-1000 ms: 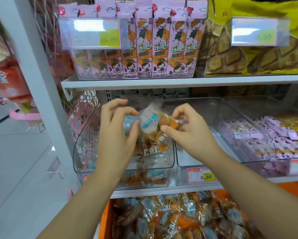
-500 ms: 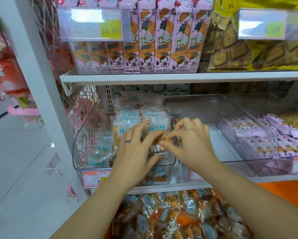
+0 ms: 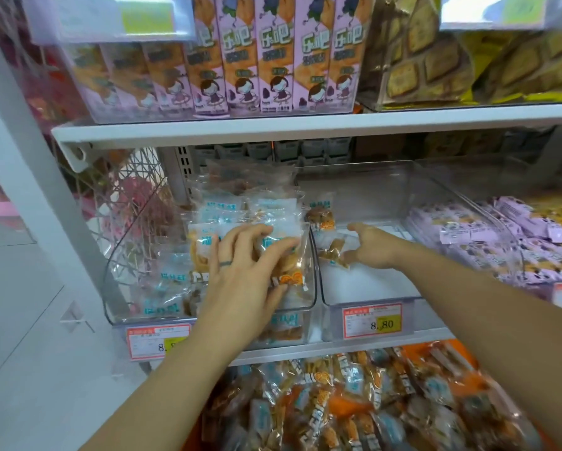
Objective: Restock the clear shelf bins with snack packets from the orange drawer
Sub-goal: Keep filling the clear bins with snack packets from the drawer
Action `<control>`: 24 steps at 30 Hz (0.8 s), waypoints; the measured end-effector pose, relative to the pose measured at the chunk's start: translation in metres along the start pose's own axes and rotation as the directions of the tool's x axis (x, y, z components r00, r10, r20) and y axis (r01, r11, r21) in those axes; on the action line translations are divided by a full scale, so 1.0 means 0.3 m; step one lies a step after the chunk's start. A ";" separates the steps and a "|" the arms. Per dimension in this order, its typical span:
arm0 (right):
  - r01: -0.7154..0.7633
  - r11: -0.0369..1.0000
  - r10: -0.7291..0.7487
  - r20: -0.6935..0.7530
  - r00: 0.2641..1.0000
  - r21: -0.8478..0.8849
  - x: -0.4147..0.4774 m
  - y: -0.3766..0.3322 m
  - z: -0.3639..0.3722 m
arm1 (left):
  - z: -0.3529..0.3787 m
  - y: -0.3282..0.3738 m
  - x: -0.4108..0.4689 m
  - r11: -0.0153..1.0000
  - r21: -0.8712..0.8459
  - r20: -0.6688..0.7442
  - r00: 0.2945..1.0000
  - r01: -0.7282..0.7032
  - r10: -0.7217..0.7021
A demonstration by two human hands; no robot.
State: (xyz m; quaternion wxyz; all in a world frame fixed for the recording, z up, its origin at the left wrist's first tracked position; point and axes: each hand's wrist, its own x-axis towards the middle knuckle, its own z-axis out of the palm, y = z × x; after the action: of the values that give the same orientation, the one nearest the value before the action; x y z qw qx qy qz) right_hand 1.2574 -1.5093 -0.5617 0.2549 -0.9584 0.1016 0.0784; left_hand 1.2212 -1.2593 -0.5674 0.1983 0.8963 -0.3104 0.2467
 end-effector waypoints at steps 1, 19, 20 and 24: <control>0.013 0.999 -0.012 0.009 1.000 -0.044 0.026 0.005 0.007 | 0.003 -0.001 0.002 1.000 0.002 -0.021 1.000 -0.010 0.010; 0.264 0.776 -0.076 -0.330 0.941 0.572 -0.159 -0.047 -0.094 | -0.003 -0.024 0.011 0.991 0.099 0.022 0.996 -0.087 0.085; 0.327 0.723 -0.133 -0.341 0.930 0.609 -0.206 -0.070 -0.102 | -0.007 -0.019 0.010 0.994 0.085 0.024 0.998 -0.066 0.065; 0.455 0.614 -0.314 -0.329 0.891 0.645 -0.355 -0.168 -0.112 | -0.057 -0.013 0.008 0.999 0.023 0.046 0.998 0.037 -0.038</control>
State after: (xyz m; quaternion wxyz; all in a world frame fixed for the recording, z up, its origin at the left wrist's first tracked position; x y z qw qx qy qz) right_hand 1.1697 -1.4669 -0.4875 0.6026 -0.7877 -0.0619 -0.1120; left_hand 1.2198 -1.2489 -0.5532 0.1857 0.9097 -0.2951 0.2253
